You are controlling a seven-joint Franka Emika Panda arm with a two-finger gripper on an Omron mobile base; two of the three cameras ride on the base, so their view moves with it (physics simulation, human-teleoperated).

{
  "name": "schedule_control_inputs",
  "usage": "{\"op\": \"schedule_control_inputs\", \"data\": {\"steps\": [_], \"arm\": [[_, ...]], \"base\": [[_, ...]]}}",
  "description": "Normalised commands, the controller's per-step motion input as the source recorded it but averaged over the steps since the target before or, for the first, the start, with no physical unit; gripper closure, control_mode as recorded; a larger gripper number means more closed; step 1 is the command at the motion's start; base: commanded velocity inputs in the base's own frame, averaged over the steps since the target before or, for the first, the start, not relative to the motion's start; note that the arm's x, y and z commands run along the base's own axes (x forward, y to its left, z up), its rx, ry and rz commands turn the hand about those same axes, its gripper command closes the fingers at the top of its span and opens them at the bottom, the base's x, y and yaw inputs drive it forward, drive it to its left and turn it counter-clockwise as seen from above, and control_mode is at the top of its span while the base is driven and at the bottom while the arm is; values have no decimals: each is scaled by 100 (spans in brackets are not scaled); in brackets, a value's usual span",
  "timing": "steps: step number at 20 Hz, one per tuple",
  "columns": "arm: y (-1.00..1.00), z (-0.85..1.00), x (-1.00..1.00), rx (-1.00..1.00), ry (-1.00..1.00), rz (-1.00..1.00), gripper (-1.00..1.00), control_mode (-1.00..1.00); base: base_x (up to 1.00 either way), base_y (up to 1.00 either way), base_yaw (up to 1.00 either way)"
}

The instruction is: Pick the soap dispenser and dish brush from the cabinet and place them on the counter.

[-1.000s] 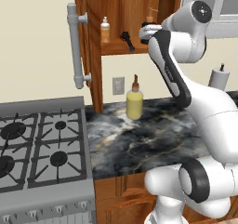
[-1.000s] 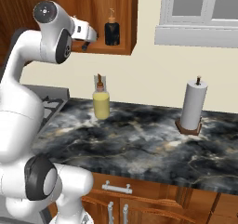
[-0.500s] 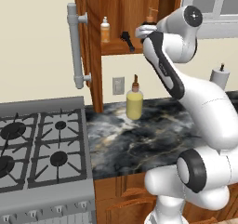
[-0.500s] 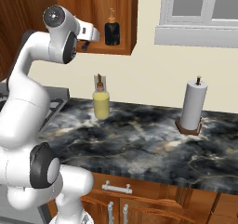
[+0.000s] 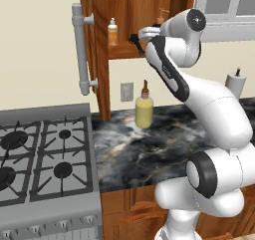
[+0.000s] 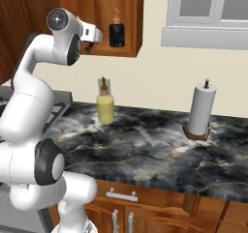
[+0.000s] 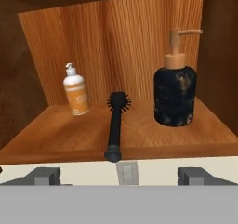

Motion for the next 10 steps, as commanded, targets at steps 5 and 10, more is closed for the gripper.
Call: {"op": "schedule_control_inputs", "data": {"steps": [5,10], "arm": [[14,-2,30,0,0,0,-100,-100],[5,-12,37,0,0,0,-100,-100]], "base": [[0,0,0],[0,0,0]]}}
